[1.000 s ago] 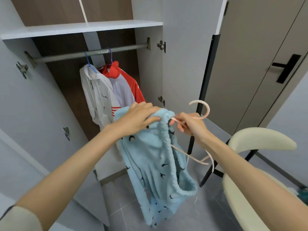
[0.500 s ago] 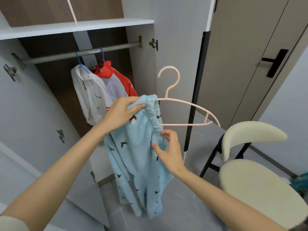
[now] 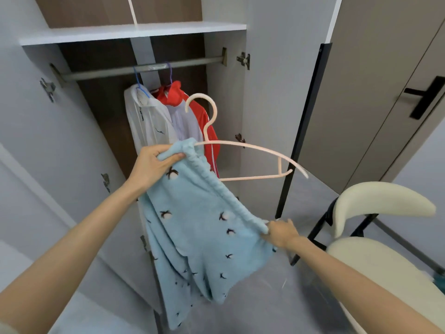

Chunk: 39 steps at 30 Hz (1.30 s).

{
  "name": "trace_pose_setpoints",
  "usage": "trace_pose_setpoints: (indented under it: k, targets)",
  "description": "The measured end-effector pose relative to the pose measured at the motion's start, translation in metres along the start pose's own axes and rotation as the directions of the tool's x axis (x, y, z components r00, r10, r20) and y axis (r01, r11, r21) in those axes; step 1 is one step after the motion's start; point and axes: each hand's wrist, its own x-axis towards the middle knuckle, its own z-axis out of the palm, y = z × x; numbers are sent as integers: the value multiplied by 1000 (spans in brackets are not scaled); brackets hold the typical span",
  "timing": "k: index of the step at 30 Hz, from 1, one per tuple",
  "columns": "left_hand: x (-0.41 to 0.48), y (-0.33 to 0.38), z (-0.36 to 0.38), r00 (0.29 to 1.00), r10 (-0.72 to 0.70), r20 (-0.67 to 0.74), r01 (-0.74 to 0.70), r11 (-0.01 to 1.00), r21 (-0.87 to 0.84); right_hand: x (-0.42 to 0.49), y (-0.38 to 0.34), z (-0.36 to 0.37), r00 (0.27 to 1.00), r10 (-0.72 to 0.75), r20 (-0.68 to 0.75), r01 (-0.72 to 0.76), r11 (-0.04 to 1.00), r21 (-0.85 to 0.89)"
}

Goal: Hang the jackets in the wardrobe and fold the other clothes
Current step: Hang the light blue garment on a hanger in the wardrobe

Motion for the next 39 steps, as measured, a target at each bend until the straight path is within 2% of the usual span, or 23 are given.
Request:
trace_pose_setpoints:
  k: [3, 7, 11, 14, 18, 20, 21, 23, 26, 28, 31, 33, 35, 37, 39]
  targets:
    - [-11, -23, -4, 996, 27, 86, -36, 993, 111, 0, 20, -2, 988, 144, -59, -144, 990, 10]
    - [-22, -53, -5, 984, 68, 166, -133, 898, 419, 2, 21, -21, 971, 151, -188, -155, 988, -6]
    - [-29, -56, 5, 948, 77, 309, -257, 756, 601, 2, 1, -42, 941, 63, -333, -67, 998, 0]
    - [-38, -48, 28, 968, 59, 245, -215, 701, 680, 1, -23, -63, 885, -46, -464, 31, 999, -39]
    - [-47, -36, 61, 978, 64, 196, -168, 802, 573, 1, -52, -93, 753, -217, -621, 162, 976, -145]
    - [-47, -31, 69, 990, 47, 136, -111, 851, 513, -2, -58, -104, 680, -313, -662, 360, 930, -69]
    - [-46, -29, 70, 996, 7, 86, -46, 887, 459, -4, -58, -108, 670, -347, -656, 466, 885, 8]
    - [-45, -28, 70, 998, -62, 31, 49, 942, 332, -11, -54, -117, 717, -342, -607, 542, 821, 179]
    - [-45, -25, 74, 989, -123, 83, 114, 989, 98, -20, -49, -127, 796, -325, -511, 515, 807, 289]
    - [-45, -24, 78, 976, -196, 90, 198, 980, -9, -22, -51, -129, 854, -335, -398, 493, 765, 414]
    - [-48, -19, 87, 944, -307, 120, 322, 936, -141, -22, -58, -126, 923, -293, -250, 384, 650, 655]
    - [-55, -12, 96, 918, -341, 203, 382, 896, -225, -19, -65, -121, 927, -164, -339, 357, 669, 652]
    - [-63, -3, 108, 911, -310, 273, 386, 873, -296, -15, -68, -115, 878, -4, -479, 327, 736, 593]
    - [-68, 8, 120, 914, -253, 319, 351, 886, -303, -14, -70, -112, 834, 71, -548, 350, 699, 624]
    - [-68, 17, 128, 883, -209, 421, 341, 902, -266, -13, -68, -118, 809, 101, -580, 412, 605, 681]
